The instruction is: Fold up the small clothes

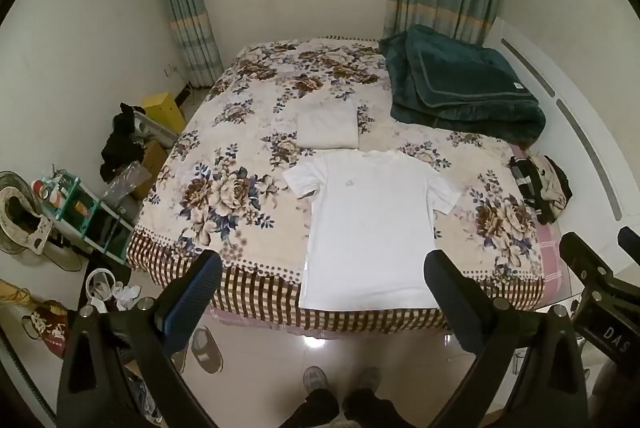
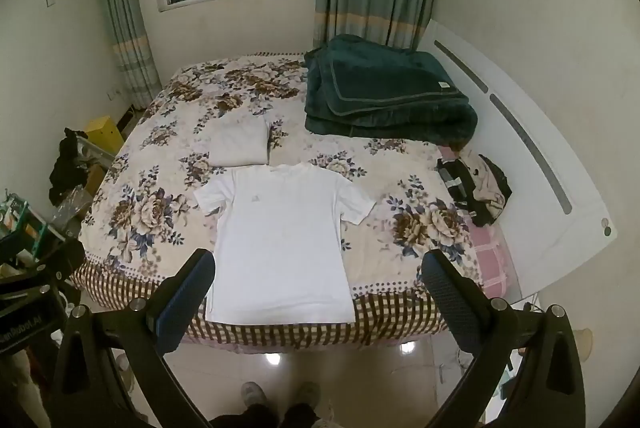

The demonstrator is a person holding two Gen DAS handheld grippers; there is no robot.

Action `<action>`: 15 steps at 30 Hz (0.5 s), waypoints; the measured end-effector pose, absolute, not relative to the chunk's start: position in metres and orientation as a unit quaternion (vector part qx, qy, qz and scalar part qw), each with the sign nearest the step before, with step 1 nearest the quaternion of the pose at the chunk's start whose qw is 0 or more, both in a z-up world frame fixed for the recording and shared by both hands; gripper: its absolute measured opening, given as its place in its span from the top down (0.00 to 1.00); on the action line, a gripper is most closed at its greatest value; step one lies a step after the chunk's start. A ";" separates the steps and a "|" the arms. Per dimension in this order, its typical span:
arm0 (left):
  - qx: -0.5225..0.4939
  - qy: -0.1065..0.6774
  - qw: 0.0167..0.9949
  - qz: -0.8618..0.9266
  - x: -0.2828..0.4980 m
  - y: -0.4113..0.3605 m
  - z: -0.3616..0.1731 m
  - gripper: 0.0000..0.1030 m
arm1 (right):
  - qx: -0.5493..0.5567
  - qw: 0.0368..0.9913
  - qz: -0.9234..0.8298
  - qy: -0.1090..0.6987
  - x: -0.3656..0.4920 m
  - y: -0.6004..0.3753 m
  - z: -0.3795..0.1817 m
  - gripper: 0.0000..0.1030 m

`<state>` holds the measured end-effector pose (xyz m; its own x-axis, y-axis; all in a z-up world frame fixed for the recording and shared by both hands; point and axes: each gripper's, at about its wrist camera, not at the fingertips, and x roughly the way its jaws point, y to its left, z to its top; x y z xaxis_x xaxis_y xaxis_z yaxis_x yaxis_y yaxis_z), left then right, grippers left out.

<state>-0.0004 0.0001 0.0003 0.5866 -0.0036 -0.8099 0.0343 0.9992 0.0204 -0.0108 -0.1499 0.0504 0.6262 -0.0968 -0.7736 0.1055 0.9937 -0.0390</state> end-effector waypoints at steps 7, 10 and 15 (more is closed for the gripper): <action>0.020 0.456 0.890 -0.007 0.000 0.000 0.000 0.00 | -0.001 0.903 -0.058 0.426 -0.011 -0.149 0.053 0.00; 0.019 0.456 0.890 -0.007 -0.001 0.000 0.000 0.00 | -0.001 0.902 -0.057 0.427 -0.011 -0.149 0.053 0.00; 0.017 0.455 0.890 -0.005 0.006 0.005 0.004 0.00 | -0.002 0.904 -0.057 0.424 -0.015 -0.141 0.058 0.00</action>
